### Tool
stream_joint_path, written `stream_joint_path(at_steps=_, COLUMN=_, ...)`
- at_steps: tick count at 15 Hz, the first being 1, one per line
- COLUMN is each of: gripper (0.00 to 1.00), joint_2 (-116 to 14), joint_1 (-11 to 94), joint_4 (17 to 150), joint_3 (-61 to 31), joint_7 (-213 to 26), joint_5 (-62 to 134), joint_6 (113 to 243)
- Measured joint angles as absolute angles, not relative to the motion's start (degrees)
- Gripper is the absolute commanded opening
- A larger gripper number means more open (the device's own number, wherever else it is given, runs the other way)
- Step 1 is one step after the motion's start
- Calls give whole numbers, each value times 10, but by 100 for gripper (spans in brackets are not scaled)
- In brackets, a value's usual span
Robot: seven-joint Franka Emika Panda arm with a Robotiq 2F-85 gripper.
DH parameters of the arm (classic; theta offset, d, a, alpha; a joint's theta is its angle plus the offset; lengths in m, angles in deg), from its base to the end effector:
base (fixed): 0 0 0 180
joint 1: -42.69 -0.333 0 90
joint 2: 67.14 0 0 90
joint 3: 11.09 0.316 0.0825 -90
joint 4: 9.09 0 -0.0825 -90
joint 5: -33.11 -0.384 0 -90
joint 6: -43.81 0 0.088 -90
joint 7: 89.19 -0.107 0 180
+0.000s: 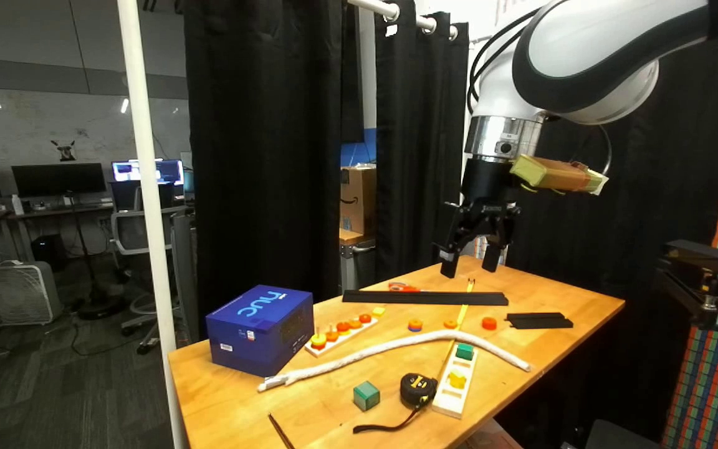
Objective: Pick up the yellow and orange circles from the wooden object then put them on the table.
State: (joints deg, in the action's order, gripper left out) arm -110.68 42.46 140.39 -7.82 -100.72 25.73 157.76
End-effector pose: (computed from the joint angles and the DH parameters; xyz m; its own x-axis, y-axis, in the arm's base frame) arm 0.3353 0.0298 0.4989 0.9725 -0.2009 0.1176 -0.1883 -0.9759 -0.1101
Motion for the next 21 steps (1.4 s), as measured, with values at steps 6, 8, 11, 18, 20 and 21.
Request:
stream_joint_path(at_steps=6, gripper=100, joint_2=-1065, joint_1=423, joint_4=1403, joint_3=-86, joint_7=-904, joint_5=275, joint_6=1578)
stream_joint_path(at_steps=8, gripper=100, joint_2=-1040, joint_1=415, joint_4=1398, joint_3=-89, joint_7=-854, joint_5=279, joint_6=1579)
stream_joint_path(at_steps=11, gripper=100, joint_2=-991, joint_1=392, joint_4=1389, joint_3=-96, joint_7=-778, joint_5=282, joint_6=1596)
stream_joint_path(at_steps=18, gripper=100, joint_2=-832, joint_1=351, joint_4=1320, joint_3=-117, joint_7=-576, joint_5=282, joint_6=1661)
stream_joint_path(at_steps=20, gripper=100, joint_2=-787, joint_1=350, joint_4=1293, joint_3=-121, joint_7=-508, joint_5=282, joint_6=1669)
stream_joint_path(at_steps=21, gripper=100, joint_2=-767, joint_1=350, joint_4=1280, joint_3=-122, joint_7=-475, joint_5=282, joint_6=1669)
